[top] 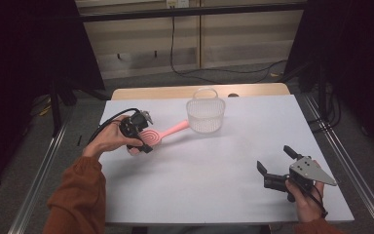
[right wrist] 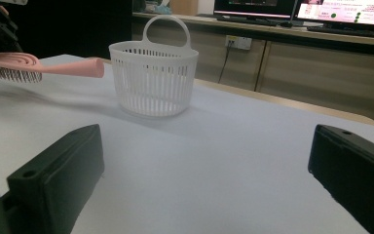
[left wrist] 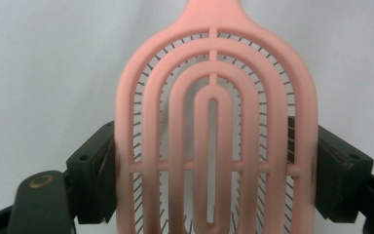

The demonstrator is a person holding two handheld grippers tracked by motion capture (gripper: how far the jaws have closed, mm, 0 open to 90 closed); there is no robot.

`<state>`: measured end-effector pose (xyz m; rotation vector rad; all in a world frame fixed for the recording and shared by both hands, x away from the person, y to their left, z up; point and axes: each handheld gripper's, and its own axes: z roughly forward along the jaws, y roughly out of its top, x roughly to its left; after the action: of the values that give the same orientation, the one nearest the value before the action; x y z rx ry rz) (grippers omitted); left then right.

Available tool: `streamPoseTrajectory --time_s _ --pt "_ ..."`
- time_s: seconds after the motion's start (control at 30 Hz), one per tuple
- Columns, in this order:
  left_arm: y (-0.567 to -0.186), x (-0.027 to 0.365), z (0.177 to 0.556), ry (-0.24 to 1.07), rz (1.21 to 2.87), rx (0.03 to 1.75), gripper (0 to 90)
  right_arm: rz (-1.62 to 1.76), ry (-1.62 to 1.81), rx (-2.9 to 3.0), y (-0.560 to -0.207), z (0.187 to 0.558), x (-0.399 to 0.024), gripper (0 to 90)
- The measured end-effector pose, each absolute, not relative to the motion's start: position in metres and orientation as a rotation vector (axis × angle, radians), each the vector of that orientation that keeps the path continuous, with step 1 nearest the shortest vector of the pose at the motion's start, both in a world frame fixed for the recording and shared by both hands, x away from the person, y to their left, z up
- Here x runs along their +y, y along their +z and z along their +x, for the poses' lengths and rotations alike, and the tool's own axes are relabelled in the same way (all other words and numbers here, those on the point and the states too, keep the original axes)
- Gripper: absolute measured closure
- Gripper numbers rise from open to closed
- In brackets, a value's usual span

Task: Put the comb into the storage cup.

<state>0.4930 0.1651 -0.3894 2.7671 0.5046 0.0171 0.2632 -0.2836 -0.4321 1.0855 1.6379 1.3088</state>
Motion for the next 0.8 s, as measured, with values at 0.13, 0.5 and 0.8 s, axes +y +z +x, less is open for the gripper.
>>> streamPoseTrajectory --time_s 0.13,0.5,0.8 --pt "-0.389 0.166 0.49 0.008 2.776 0.492 19.7 1.086 1.305 1.637 -0.432 0.263 -0.283 0.0" --pt "-0.384 0.166 0.483 0.005 2.756 0.476 19.7 1.046 1.299 1.658 -0.43 0.264 -0.277 0.0" --pt "-0.378 0.161 0.475 -0.004 2.761 0.464 19.7 0.991 1.31 1.703 -0.423 0.267 -0.264 0.0"
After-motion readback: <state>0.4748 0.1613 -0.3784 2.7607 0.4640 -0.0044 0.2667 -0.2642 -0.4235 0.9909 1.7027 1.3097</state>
